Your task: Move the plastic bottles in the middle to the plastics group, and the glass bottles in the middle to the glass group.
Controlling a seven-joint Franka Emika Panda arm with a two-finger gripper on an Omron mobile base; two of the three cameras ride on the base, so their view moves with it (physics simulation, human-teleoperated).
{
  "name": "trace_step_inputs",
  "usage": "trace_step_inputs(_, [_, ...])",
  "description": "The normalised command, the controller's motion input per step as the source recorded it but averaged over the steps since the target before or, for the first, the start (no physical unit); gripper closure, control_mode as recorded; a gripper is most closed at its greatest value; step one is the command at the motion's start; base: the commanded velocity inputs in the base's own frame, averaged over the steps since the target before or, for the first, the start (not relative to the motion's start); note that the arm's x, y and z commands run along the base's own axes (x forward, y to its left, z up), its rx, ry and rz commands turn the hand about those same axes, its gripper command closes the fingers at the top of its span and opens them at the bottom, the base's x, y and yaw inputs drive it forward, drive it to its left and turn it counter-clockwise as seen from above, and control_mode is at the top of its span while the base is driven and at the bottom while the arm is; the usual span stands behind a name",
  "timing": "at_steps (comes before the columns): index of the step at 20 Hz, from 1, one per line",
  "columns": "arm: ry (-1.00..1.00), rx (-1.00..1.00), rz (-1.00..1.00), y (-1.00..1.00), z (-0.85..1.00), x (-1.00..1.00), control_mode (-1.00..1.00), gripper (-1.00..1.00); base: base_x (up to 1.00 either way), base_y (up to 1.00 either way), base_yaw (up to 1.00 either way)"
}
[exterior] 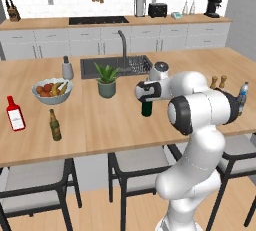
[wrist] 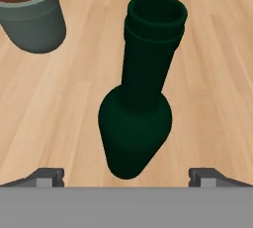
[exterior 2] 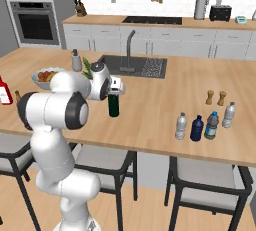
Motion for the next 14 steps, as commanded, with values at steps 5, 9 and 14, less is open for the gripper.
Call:
trace_step_inputs(5, [0.0,0.0,0.0,-0.01,-0.02,0.07,-1.0,-1.0,0.0,0.0,0.0])
trace_step_inputs(9, [0.0,0.01,-0.01,-0.02,-0.03,0.11,-1.0,-1.0,0.0,0.0,0.0])
trace_step_inputs(14, [0.02,0.01,0.0,0.0,-0.23,0.14,-1.0,-1.0,0.0,0.0,0.0])
